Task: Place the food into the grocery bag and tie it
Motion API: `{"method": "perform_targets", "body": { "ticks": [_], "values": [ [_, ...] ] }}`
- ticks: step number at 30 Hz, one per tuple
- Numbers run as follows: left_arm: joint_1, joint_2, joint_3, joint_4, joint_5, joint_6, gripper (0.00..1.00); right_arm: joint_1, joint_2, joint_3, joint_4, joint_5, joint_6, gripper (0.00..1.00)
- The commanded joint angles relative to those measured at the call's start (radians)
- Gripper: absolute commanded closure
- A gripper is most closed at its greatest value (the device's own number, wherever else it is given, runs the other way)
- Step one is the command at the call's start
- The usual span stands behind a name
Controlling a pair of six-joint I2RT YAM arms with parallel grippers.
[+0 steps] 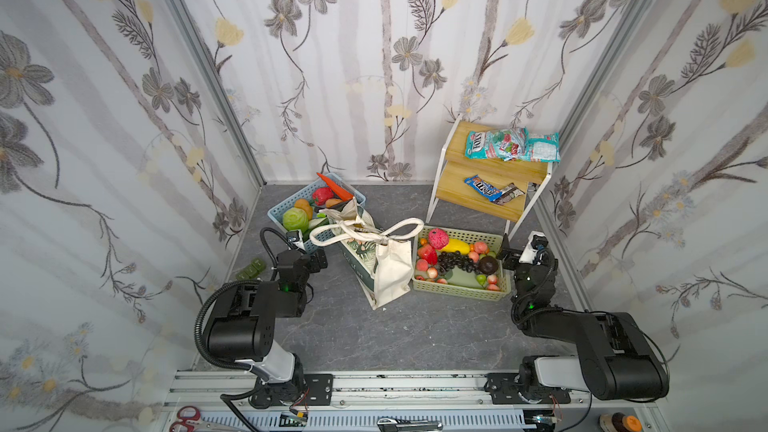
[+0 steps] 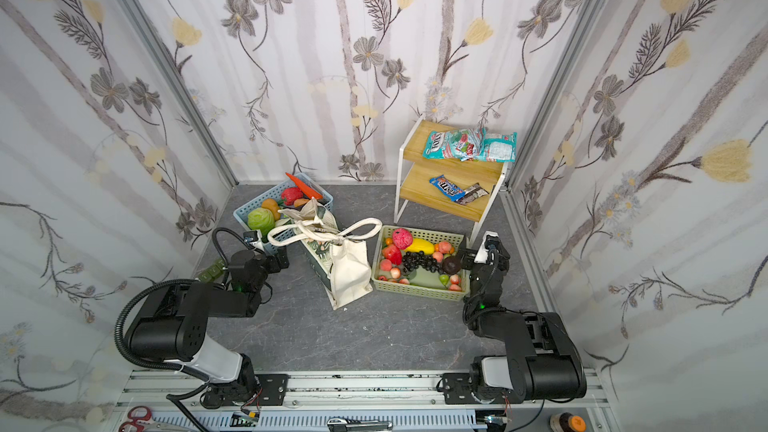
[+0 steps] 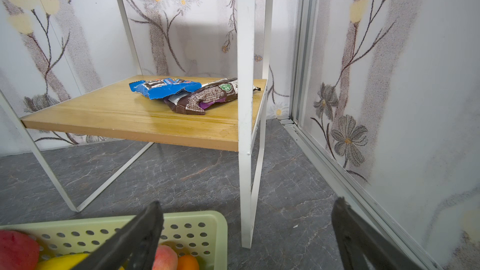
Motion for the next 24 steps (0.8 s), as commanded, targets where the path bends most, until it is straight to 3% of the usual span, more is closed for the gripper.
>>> {"method": "perform_targets", "body": {
  "ticks": [1, 15, 24],
  "values": [
    [-0.001, 0.001, -0.006, 0.057, -0.019, -0.004, 0.0, 0.0, 0.002, 0.006, 0.053, -0.014, -0.012, 0.0],
    [-0.009, 0.003, 0.028, -0.001, -0.073, -0.012, 0.0, 0.001, 0.002, 0.007, 0.053, -0.014, -0.012, 0.0],
    [-0.013, 0.003, 0.049, -0.045, -0.003, 0.022, 0.0, 0.002, 0.002, -0.003, 0.071, -0.006, -0.013, 0.0]
  ]
}}
